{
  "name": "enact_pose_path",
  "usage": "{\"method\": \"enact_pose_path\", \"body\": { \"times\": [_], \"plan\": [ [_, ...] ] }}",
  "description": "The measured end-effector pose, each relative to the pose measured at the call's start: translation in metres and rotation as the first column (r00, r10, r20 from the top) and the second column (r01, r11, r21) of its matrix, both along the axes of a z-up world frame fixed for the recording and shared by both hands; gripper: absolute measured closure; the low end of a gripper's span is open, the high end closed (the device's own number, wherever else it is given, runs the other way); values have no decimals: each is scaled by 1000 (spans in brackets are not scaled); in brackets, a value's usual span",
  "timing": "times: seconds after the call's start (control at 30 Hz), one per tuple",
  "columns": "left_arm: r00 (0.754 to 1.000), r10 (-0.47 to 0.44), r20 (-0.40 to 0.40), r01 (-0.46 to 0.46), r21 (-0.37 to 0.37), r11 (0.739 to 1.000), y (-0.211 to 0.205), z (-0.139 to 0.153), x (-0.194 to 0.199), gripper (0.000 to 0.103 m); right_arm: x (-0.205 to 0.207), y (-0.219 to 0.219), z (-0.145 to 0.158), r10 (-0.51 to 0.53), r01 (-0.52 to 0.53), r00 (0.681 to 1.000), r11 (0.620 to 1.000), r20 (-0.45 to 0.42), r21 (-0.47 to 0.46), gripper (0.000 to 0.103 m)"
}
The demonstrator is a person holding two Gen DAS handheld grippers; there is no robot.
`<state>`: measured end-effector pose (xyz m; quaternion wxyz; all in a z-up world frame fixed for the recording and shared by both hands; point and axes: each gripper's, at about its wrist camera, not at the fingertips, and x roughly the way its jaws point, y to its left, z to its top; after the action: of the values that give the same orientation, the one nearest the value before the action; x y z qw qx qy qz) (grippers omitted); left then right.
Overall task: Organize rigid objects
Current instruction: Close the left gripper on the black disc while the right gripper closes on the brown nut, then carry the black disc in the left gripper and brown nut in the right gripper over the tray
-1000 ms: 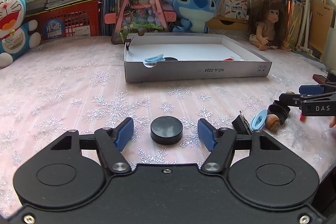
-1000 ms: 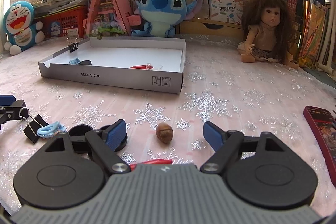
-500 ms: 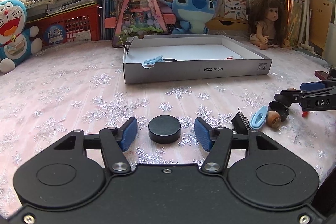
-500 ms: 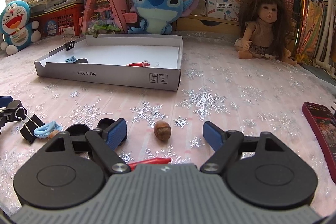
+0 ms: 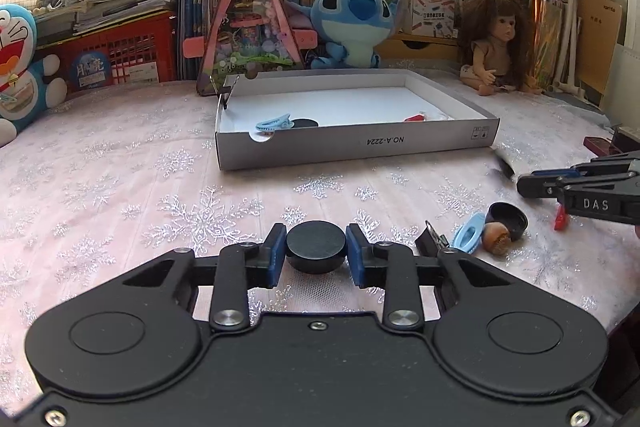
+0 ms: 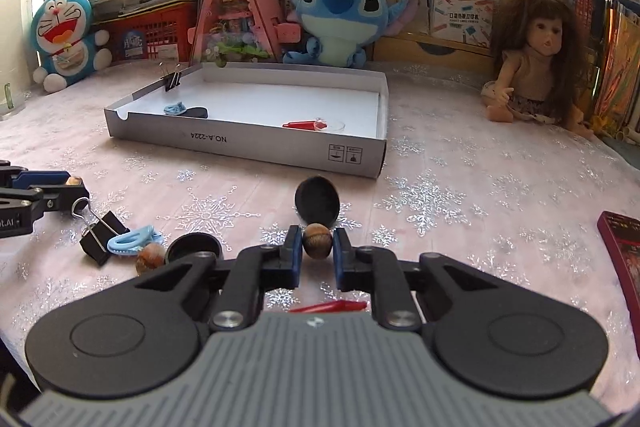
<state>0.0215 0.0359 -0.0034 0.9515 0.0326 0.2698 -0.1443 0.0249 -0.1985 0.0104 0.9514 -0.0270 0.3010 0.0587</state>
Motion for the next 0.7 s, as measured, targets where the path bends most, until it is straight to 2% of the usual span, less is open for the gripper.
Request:
{"method": "enact_pose_path", "body": {
  "times": [0.7],
  "plan": [
    [1000, 9, 24, -9, -19, 1000, -10, 26, 19, 73, 7, -1, 16, -21, 19, 999, 999, 44, 28, 83]
  ]
}}
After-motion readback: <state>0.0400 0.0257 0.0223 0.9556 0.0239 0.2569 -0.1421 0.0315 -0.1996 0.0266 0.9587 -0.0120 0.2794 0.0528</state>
